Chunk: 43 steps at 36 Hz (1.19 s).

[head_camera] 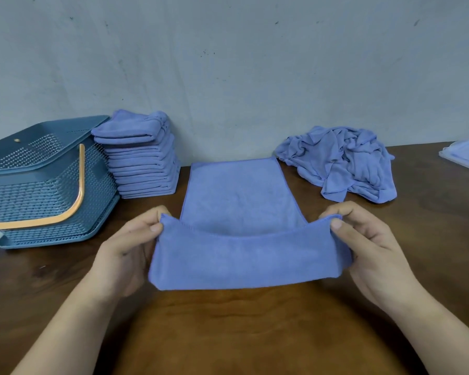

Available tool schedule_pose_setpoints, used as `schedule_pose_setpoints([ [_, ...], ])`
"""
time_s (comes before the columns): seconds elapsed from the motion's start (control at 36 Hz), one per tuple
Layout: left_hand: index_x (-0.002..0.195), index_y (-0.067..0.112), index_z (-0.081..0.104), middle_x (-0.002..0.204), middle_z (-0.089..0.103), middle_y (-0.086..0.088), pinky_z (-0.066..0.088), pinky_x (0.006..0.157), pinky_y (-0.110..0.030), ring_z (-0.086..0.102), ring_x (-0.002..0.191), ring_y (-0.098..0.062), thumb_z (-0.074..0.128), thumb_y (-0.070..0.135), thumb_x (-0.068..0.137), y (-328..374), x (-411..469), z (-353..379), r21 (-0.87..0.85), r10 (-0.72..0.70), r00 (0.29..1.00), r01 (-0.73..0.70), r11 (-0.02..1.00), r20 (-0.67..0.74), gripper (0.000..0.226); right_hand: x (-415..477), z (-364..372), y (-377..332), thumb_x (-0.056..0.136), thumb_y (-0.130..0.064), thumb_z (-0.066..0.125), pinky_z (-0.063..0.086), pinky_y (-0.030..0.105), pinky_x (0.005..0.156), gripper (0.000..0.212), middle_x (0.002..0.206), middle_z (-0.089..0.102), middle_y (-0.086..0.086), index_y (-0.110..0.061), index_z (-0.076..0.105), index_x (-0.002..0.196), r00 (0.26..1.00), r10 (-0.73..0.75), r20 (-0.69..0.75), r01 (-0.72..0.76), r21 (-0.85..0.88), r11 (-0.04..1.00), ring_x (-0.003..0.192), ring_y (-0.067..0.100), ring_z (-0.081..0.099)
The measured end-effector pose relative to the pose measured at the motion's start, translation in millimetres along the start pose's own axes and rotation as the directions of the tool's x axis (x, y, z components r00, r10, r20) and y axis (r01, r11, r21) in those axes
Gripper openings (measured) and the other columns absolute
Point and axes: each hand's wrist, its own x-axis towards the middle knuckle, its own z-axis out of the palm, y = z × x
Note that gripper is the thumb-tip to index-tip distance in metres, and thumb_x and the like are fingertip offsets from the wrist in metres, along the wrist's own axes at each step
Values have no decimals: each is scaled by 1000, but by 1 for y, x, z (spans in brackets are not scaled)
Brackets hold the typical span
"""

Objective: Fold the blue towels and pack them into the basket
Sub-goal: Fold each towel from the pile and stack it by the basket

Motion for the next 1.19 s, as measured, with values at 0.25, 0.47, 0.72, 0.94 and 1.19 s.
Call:
schedule_pose_setpoints([
  [0.25, 86, 9, 49, 72, 53, -6, 42, 56, -28, 53, 60, -18, 67, 22, 95, -2, 3, 0, -199, -139, 959, 190, 961, 246, 23, 1, 1, 2, 98, -35, 72, 54, 34, 80, 24, 94, 63, 18, -17, 70, 114, 996, 89, 4, -89, 5, 996, 89, 26, 63],
  [0.47, 85, 19, 59, 86, 59, -3, 43, 71, -34, 57, 79, -18, 52, 24, 100, -7, 20, 4, -60, 121, 980, -132, 989, -155, 17, 29, -4, 9, 105, -39, 59, 44, 33, 75, 21, 64, 50, 0, -35, 63, 125, 996, -13, -89, -16, -318, 948, 67, 12, 49],
  [0.72, 68, 28, 48, 66, 46, 4, 29, 54, -32, 43, 57, -15, 63, 29, 96, 1, 91, -15, 115, 104, 909, -63, 991, -404, 32, 128, -5, 19, 111, -36, 52, 49, 44, 73, 16, 93, 71, 9, -43, 65, 116, 995, -76, -62, 34, -504, 863, 82, 34, 62],
  [0.94, 117, 27, 55, 119, 67, 6, 52, 94, -40, 64, 111, -17, 57, 39, 105, -32, 158, -43, 686, 194, 830, 275, 674, -523, 18, 187, -1, 77, 108, -28, 53, 51, 44, 96, 44, 126, 66, 10, -23, 48, 151, 991, -7, -130, -99, -784, 613, 113, 27, 63],
  [1.19, 151, 31, 50, 158, 49, 9, 32, 122, -44, 41, 149, -18, 45, 56, 108, -64, 157, -3, 998, 13, 998, -58, 33, 57, 50, 182, 31, 95, 108, -47, 52, 32, 46, 123, 50, 164, 41, -8, -36, 47, 156, 897, 254, 362, 261, -897, 356, 151, 19, 36],
])
